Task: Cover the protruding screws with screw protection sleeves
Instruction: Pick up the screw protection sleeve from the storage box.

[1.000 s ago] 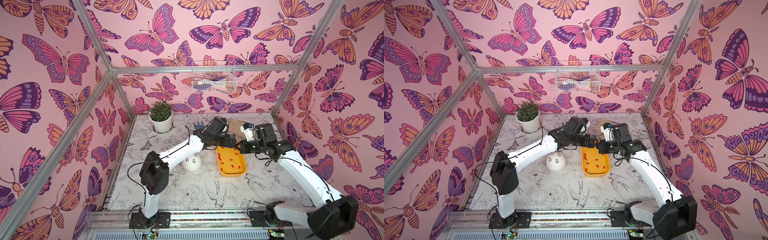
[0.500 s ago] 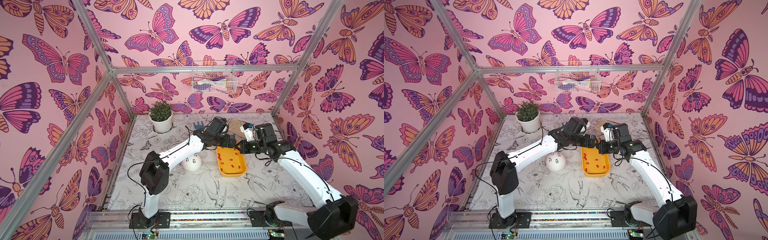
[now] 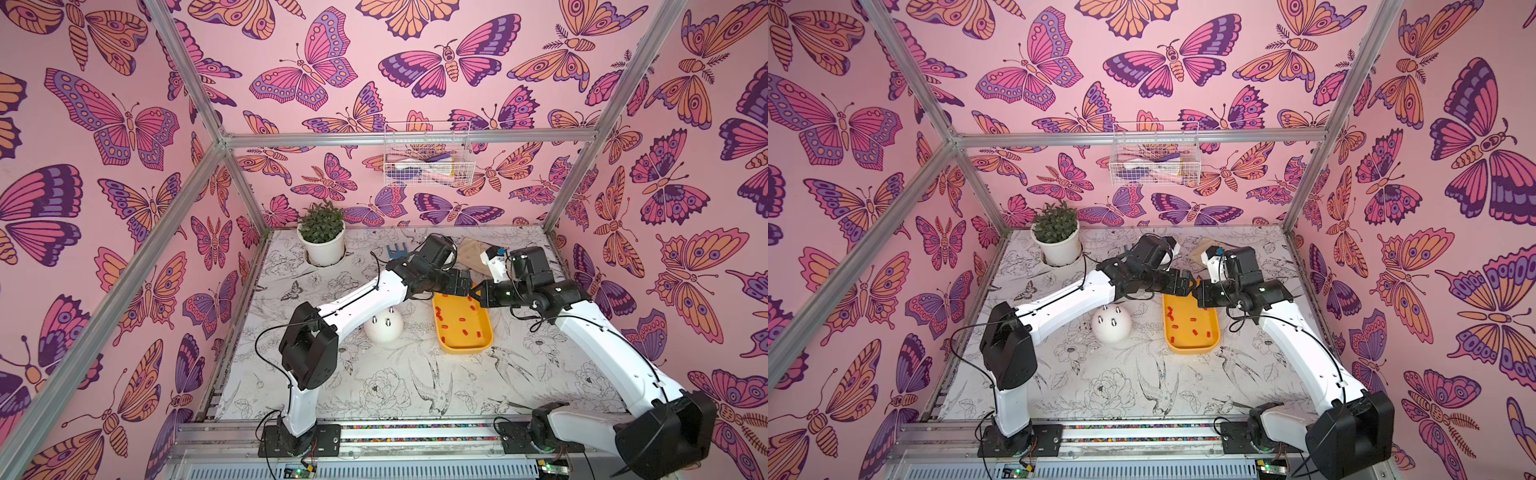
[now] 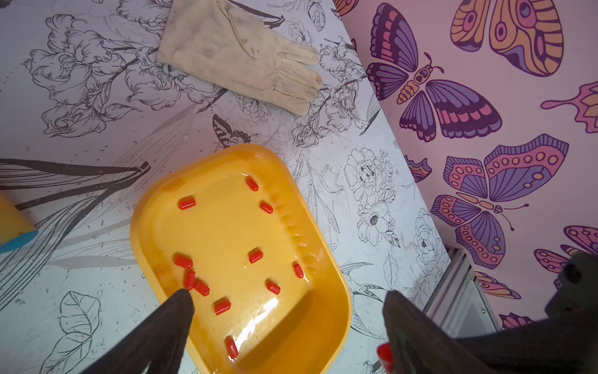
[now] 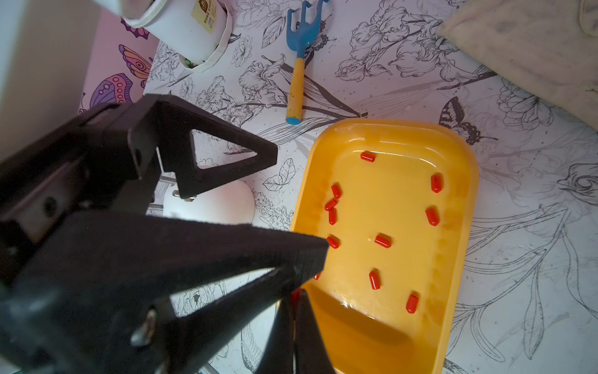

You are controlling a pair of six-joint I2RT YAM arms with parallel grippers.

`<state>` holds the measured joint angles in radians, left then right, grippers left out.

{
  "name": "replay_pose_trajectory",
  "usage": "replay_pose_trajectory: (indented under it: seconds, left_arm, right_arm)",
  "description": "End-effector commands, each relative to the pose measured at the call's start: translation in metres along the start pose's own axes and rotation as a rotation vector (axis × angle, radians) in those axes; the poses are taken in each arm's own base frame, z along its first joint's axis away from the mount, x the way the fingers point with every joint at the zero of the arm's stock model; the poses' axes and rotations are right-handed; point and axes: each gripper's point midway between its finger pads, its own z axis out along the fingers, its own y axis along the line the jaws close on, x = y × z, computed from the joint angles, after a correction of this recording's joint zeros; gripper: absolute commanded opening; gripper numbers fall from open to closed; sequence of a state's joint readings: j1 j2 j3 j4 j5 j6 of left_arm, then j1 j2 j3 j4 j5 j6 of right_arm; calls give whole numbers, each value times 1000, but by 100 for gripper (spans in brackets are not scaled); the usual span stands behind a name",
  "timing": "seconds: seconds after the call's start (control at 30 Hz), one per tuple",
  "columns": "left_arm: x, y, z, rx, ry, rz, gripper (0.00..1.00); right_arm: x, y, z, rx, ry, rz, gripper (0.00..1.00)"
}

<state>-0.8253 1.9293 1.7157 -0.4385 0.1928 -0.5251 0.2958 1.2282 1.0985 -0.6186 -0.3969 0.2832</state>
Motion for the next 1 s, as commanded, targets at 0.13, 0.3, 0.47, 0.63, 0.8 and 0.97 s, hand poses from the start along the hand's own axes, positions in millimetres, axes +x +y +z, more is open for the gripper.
replay_pose_trajectory:
  seconds: [0.13, 0.3, 0.47, 0.63, 0.8, 0.97]
  left_arm:
    - [13, 8, 6, -25, 33, 7, 93]
    - [13, 9, 6, -28, 32, 5, 93]
    - [13, 9, 6, -30, 33, 5, 93]
    - [13, 8, 5, -27, 33, 5, 93]
    - [14, 8, 6, -28, 35, 3, 93]
    - [14, 9, 6, -29, 35, 2, 93]
  right_arm:
    - [-9, 3, -11, 11, -43, -28, 6]
    - [-9, 3, -12, 11, -46, -30, 6]
    - [-9, 3, -13, 10, -47, -30, 6]
    - [-9, 4, -13, 8, -47, -30, 6]
    - [-9, 4, -13, 7, -48, -32, 6]
    - [-10, 4, -14, 9, -49, -32, 5]
